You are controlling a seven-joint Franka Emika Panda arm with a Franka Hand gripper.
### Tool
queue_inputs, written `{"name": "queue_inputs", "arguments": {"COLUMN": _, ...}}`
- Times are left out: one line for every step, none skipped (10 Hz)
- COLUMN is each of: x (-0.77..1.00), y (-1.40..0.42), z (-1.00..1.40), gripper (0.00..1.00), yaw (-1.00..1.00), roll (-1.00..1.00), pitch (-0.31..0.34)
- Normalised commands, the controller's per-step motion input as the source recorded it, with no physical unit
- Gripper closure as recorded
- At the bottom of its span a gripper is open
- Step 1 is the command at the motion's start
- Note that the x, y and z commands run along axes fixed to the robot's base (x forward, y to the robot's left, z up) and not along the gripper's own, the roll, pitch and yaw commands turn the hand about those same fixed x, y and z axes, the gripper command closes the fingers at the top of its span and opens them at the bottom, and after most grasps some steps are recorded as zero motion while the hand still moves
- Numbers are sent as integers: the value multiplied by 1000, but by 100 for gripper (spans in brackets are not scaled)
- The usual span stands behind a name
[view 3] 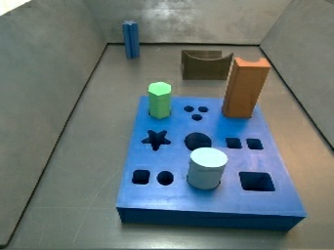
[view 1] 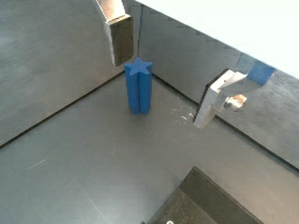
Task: Pick up the star object. Move up. Move to above the board. Insert the star object.
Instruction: Pick up the star object.
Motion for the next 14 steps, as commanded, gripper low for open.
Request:
{"name": "queue_inputs", "arguments": {"x": 0, "y": 0, "z": -17, "gripper": 0, "yaw": 0, "roll": -17, "pitch": 0}}
{"name": "queue_inputs", "arguments": {"x": -43, "y": 177, "z": -157, "gripper": 0, "yaw": -54, "roll": -194, "pitch": -66}}
{"name": "queue_inputs", "arguments": {"x": -306, "y": 463, "z": -486, "gripper": 0, "yaw": -37, "roll": 0, "pitch": -17}}
{"name": "queue_inputs", "arguments": {"x": -417, "y": 603, "z": -411, "gripper": 0, "yaw": -157, "roll": 0, "pitch": 0}}
{"name": "queue_inputs", "arguments": {"x": -377, "y": 654, "z": -426, "gripper": 0, "yaw": -194, "roll": 0, "pitch": 0}}
{"name": "queue_inputs", "arguments": {"x": -431, "y": 651, "z": -500, "gripper": 0, "yaw": -189, "roll": 6, "pitch": 0}}
{"name": "queue_inputs", "arguments": {"x": -609, "y": 600, "z": -491, "gripper": 0, "yaw": -160, "roll": 0, "pitch": -49}}
{"name": "queue_inputs", "arguments": {"x": -574, "y": 351, "z": -280, "gripper": 0, "yaw": -37, "roll": 0, "pitch": -103}}
{"name": "queue_inputs", "arguments": {"x": -423, "y": 114, "z": -137, "gripper": 0, "yaw": 0, "roll": -11, "pitch": -116}}
{"name": "queue_inputs", "arguments": {"x": -429, "y": 117, "z": -211, "gripper": 0, "yaw": 0, "roll": -60, "pitch": -139}}
{"name": "queue_inputs", "arguments": {"x": -486, "y": 114, "z": -326, "gripper": 0, "yaw": 0, "roll": -104, "pitch": -173}}
{"name": "queue_inputs", "arguments": {"x": -591, "y": 226, "z": -434, "gripper": 0, "yaw": -57, "roll": -97, "pitch": -156}}
{"name": "queue_inputs", "arguments": {"x": -440, "y": 131, "z": -423, "gripper": 0, "yaw": -103, "roll": -117, "pitch": -127}}
{"name": "queue_inputs", "arguments": {"x": -54, "y": 0, "z": -303, "gripper": 0, "yaw": -183, "roll": -184, "pitch": -107}}
